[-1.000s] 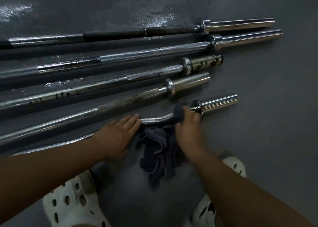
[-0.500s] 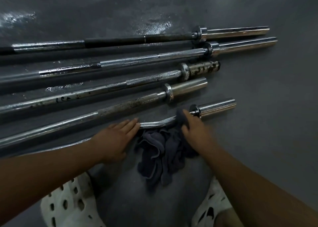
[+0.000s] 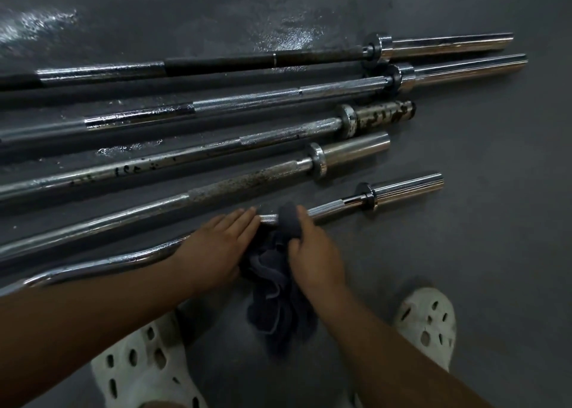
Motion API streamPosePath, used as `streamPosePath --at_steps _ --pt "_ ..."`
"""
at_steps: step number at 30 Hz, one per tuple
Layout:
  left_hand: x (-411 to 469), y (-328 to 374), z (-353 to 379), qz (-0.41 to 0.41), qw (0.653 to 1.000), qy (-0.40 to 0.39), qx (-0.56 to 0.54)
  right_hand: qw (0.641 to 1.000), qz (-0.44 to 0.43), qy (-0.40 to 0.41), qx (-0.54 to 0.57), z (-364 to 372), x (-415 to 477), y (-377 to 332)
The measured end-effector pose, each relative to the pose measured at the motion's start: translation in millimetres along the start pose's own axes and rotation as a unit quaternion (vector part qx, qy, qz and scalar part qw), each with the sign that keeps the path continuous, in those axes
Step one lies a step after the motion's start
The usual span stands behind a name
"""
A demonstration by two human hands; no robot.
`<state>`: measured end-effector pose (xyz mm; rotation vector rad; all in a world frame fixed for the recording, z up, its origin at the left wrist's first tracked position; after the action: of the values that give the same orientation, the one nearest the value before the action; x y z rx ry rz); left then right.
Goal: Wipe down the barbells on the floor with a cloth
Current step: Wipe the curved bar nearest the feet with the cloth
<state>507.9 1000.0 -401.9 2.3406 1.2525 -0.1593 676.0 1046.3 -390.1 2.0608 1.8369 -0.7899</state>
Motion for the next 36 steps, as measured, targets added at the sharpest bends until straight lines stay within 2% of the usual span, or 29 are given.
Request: streamPosePath --at_steps 2,3,6,8,10,12,14,15,18,19,22,24,26,27,29,31,33,35,36 --pt "-3.6 -1.3 -0.3 0.001 1.000 -0.001 0.000 0.997 -0.057 -0.039 -0.027 9.1 -2.9 -11.6" --pt "-6.6 -1.9 0.3 0.001 1.000 0.000 0.006 0.999 -0.033 -0.029 -0.009 -0.6 8.7 -2.0" --pt "-16.2 -1.3 4.8 -0.001 1.000 -0.002 0.023 0.984 0.142 0.049 0.098 -34.1 46.0 56.2" --pt "-16.4 2.0 8.6 -0.004 0.999 -0.011 0.030 0.980 0.169 0.072 0.073 -37.2 40.2 59.5" --pt "-14.0 5.4 10.1 -0.008 0.999 -0.017 0.043 0.993 0.096 0.060 0.042 -21.3 25.9 23.8" --pt "-13.3 7.0 10.0 -0.007 0.999 -0.015 0.051 1.000 0.022 0.008 0.007 -5.9 13.8 -0.4" --pt "-14.9 4.4 8.3 0.000 0.999 -0.008 0.054 0.998 -0.032 -0.018 -0.042 -9.7 19.7 6.6" --pt "-16.2 2.5 7.8 0.002 0.999 -0.007 0.052 0.999 -0.025 -0.012 -0.047 -21.7 30.2 21.3" --pt "-17.3 -0.3 6.5 0.003 0.999 0.000 0.040 0.990 0.134 0.041 0.004 -57.8 55.9 73.9" --pt "-15.9 0.6 6.7 0.004 0.999 -0.003 0.039 0.989 0.143 0.046 -0.012 -56.0 51.7 70.0" --pt "-13.0 3.1 7.9 -0.001 1.000 -0.011 0.028 0.997 0.016 -0.046 -0.059 -12.1 20.5 5.7" --pt "-13.3 2.7 6.7 0.002 1.000 0.001 0.025 0.989 -0.078 -0.100 -0.073 13.3 4.9 -20.3" --pt "-15.5 0.2 5.2 0.007 1.000 0.018 0.016 0.991 -0.104 -0.066 -0.053 11.6 14.9 -14.8" --pt "-16.9 -1.5 5.2 0.007 1.000 0.021 0.012 0.996 -0.075 -0.035 -0.021 1.8 26.2 -0.4" --pt "-17.8 -3.8 6.3 0.007 0.999 0.031 0.008 0.997 0.049 0.024 0.048 -18.6 43.9 36.6" --pt "-16.1 -2.7 7.6 0.010 1.000 0.029 0.009 0.991 0.117 0.050 0.046 -22.1 36.6 46.5" --pt "-15.2 -1.5 8.3 0.006 1.000 0.020 0.009 0.999 0.041 0.012 0.019 -6.7 19.3 14.1" --pt "-15.0 -1.6 8.1 0.009 1.000 0.013 0.006 0.992 -0.084 -0.084 -0.029 13.1 1.8 -19.2" --pt "-15.0 -2.2 8.2 0.012 1.000 0.012 0.006 0.985 -0.115 -0.116 -0.056 14.8 -1.1 -24.3"
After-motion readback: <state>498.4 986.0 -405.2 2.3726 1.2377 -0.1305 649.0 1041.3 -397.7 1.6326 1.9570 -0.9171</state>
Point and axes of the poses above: each hand's wrist, its own x-axis towards the middle knuckle, its own z-axis out of the palm, y = z × x, the point moved 5 cm from there along x, towards the middle knuckle, and after that the axes turned 11 degrees about z, right-handed, at the moved point
